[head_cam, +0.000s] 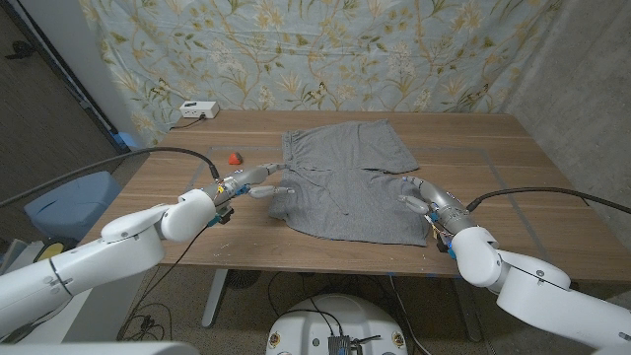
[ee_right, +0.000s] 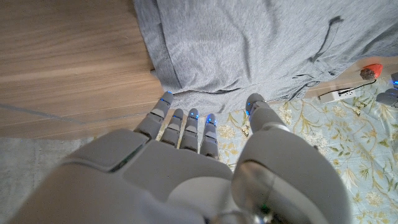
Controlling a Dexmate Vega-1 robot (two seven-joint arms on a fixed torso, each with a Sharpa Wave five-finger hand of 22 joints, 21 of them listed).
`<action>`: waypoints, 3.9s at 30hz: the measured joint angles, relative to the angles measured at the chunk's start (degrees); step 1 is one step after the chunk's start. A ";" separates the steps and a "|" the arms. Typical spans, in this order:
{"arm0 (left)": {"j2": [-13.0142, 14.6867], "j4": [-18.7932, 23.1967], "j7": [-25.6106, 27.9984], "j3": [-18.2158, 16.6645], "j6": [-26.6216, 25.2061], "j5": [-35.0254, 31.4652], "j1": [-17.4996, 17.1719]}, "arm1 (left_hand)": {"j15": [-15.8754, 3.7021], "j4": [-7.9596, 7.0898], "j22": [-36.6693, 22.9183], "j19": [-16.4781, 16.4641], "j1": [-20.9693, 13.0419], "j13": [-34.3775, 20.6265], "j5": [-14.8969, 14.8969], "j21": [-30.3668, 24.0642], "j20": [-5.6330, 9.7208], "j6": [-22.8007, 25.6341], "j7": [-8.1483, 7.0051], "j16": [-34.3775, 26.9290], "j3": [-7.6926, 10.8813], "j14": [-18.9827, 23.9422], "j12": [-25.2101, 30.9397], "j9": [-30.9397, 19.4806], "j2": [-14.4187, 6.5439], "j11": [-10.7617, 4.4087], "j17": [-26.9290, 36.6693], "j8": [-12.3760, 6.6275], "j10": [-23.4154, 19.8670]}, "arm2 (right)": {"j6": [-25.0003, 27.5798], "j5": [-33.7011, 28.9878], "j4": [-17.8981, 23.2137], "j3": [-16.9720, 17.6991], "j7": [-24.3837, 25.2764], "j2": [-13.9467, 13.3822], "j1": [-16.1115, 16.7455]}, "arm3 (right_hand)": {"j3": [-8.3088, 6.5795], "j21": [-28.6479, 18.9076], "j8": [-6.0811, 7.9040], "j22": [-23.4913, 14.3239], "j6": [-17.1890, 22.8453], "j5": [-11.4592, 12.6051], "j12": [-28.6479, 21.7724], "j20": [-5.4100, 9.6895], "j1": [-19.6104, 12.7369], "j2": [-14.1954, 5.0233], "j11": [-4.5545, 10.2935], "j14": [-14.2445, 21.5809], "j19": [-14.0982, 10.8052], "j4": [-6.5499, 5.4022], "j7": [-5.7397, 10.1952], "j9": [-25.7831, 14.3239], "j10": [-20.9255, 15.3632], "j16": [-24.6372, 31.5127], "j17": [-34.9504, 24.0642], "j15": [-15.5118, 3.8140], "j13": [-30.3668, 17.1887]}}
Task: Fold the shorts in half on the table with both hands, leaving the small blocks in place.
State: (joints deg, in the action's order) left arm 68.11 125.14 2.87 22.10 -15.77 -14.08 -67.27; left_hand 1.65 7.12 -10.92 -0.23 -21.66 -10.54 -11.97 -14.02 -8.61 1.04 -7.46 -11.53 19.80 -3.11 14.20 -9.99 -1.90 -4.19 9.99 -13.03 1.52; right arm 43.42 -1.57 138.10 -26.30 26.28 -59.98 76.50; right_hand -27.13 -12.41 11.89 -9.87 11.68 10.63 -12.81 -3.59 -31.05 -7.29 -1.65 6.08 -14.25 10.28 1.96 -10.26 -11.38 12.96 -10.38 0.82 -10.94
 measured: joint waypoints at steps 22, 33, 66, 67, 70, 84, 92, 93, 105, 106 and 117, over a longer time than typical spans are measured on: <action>0.99 5.83 -6.96 5.76 -9.41 -16.01 2.57 | 0.71 2.86 -0.01 -2.64 -6.50 0.01 -1.31 0.00 0.21 2.37 -0.32 0.00 0.14 2.31 0.21 0.00 2.72 -0.12 0.00 0.00 -3.40 | 15.55 -5.87 6.18 -7.42 -3.75 -3.58 -3.22 | -0.02 0.00 0.67 -0.15 2.36 0.25 0.34 -0.92 -9.12 5.48 0.43 2.64 -2.34 0.79 -0.93 -0.09 -1.41 -0.71 -0.01 -0.62 -0.14; -1.15 6.17 -13.38 9.17 -13.06 -28.47 4.52 | 0.93 3.33 -0.01 -3.07 -10.90 -0.29 -2.45 0.00 -0.20 2.84 -0.16 0.00 0.60 3.15 0.21 0.00 3.66 -0.23 0.00 0.40 -4.49 | 21.57 -6.59 9.06 -12.72 -8.04 -6.28 -8.00 | -0.25 0.44 -0.03 -0.15 1.41 0.63 1.60 -1.37 -12.09 7.87 1.34 1.43 -1.89 0.55 0.01 -0.29 0.56 -1.56 -0.01 -0.71 -0.13; -10.46 -0.43 -28.00 13.18 -12.59 -51.38 7.97 | -1.04 2.37 0.11 -3.24 -30.51 -0.11 -3.71 1.11 0.41 3.33 -1.94 0.95 2.37 3.99 -2.77 -0.50 2.39 -2.29 -0.13 2.23 -3.28 | 33.20 -12.11 7.73 -36.68 -22.48 -5.28 -31.53 | -2.07 0.74 -0.45 -0.14 0.61 1.90 1.55 -1.00 -20.93 8.72 5.34 1.08 -1.63 0.15 3.30 -0.28 0.81 -1.66 -0.17 -2.79 -0.39; -10.56 -0.58 -28.08 13.16 -12.53 -51.36 8.02 | -1.04 2.25 0.11 -3.24 -30.88 -0.11 -3.71 1.11 0.40 3.34 -1.95 0.95 2.49 3.99 -2.66 -0.56 2.01 -2.49 -0.13 2.23 -3.91 | 33.22 -12.12 7.69 -36.79 -22.51 -5.26 -31.65 | -2.21 0.73 -0.45 -0.18 0.70 1.90 1.31 -1.00 -21.17 8.93 5.43 1.08 -1.63 0.01 3.39 -0.28 0.70 -1.65 -0.31 -2.79 -0.40; -11.62 -1.80 -29.41 12.74 -11.93 -49.85 8.74 | -1.04 2.03 0.11 -3.46 -32.21 -0.11 -3.49 1.11 0.18 4.42 -2.16 0.94 2.71 4.00 -1.85 -0.55 0.68 -2.66 -0.13 1.92 -6.09 | 33.68 -12.22 7.08 -38.76 -23.59 -4.95 -33.96 | -2.31 0.70 -0.22 -0.32 1.05 1.96 0.89 -0.80 -21.61 8.49 5.10 1.67 -1.84 -0.09 3.74 -0.27 -0.85 -1.21 -0.44 -3.07 -0.45; -13.68 -4.91 -32.15 12.89 -10.59 -43.69 12.01 | 0.54 -0.52 -0.14 -0.48 -27.68 -0.58 -1.58 2.34 -1.69 -2.18 3.13 1.18 -5.79 2.02 -3.00 -0.55 4.86 -0.97 0.13 2.89 -2.90 | 33.13 -10.67 4.53 -41.11 -25.29 -3.98 -38.16 | -1.49 -0.44 0.89 -0.46 5.83 1.96 -0.86 0.73 -22.88 7.20 4.69 8.17 -5.42 -1.36 3.77 -0.26 -6.93 1.46 -1.23 -3.07 -0.68; -11.74 -1.13 -31.99 9.25 -10.12 -36.09 11.11 | 5.95 -2.05 -0.43 5.97 -23.43 -1.08 -6.25 3.01 -3.29 -7.43 6.95 1.37 -12.22 -4.00 -3.01 -0.83 11.40 3.44 0.57 2.68 3.12 | 32.27 -10.24 3.43 -41.16 -25.46 -3.57 -38.88 | -1.15 -0.82 1.42 -0.46 9.18 1.96 -0.88 1.26 -23.72 6.37 5.92 11.81 -7.22 -1.11 4.48 -0.24 -10.16 3.03 -1.67 -3.15 -0.60; -11.65 -0.94 -31.99 9.09 -10.32 -34.82 11.07 | 6.16 -2.22 -0.43 6.22 -23.43 -1.08 -6.49 3.01 -3.51 -7.40 6.92 1.37 -12.39 -4.22 -3.01 -0.83 11.39 3.45 0.57 2.43 3.12 | 32.01 -10.29 3.20 -41.22 -25.46 -3.48 -38.98 | -0.96 -0.90 1.85 -0.48 10.60 1.96 -1.13 1.31 -23.80 6.28 6.14 12.84 -7.72 -1.19 4.80 -0.24 -11.34 3.47 -1.87 -3.15 -0.59; -5.92 7.54 -31.88 2.15 -13.39 -22.71 8.63 | 6.23 -2.04 -0.70 7.01 -23.51 -1.07 -7.98 3.00 -3.67 -5.12 7.17 1.04 -13.15 -4.28 -2.28 -0.82 10.54 2.93 0.57 1.77 2.60 | 29.43 -12.34 1.41 -41.12 -24.51 -2.52 -38.44 | 3.84 -2.43 8.29 -0.69 36.93 1.18 -11.67 3.32 -28.41 2.44 4.66 27.54 -13.15 -0.97 2.72 -0.57 -35.14 12.49 -7.50 -3.85 -3.42; -5.47 7.98 -31.79 1.76 -13.39 -22.31 8.52 | 6.23 -2.04 -0.70 7.01 -23.51 -1.07 -7.98 3.00 -3.67 -5.12 7.17 0.90 -13.16 -4.28 -2.28 -0.82 10.54 2.93 0.57 1.77 2.60 | 29.07 -12.57 1.36 -41.10 -24.45 -2.47 -38.38 | 4.24 -2.67 8.75 -0.74 38.51 1.18 -12.73 3.42 -29.17 2.51 3.07 28.50 -13.70 -0.91 2.27 -0.70 -38.00 13.25 -8.19 -3.98 -4.15; -4.06 8.34 -32.34 5.11 -13.02 -18.99 11.83 | 6.01 -2.27 -0.70 7.00 -23.75 -1.07 -8.83 2.71 -3.67 -4.51 7.18 0.89 -13.39 -4.06 -2.28 -0.82 10.31 2.83 0.56 1.77 2.06 | 26.12 -14.93 -0.08 -39.14 -22.06 -1.62 -35.33 | 5.87 -3.56 10.87 -0.95 45.45 1.16 -17.98 4.20 -32.18 0.94 0.92 33.85 -16.27 -0.97 0.80 -1.37 -45.13 17.93 -12.83 -4.60 -6.29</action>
State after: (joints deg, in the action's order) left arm 64.05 133.47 -29.48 27.21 -28.79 -33.07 -55.44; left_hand 7.66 4.85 -11.62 6.78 -45.41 -11.61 -20.80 -11.30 -12.28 -3.47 -0.28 -10.65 6.41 -7.17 11.92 -10.81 8.41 -1.36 10.55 -11.26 3.58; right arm 69.54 -16.50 138.02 -65.44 4.23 -61.60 41.18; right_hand -21.26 -15.97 22.76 -10.82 57.13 11.79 -30.79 0.61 -63.23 -6.35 -0.72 39.93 -30.53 9.32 2.76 -11.63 -56.51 30.89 -23.21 -3.78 -17.24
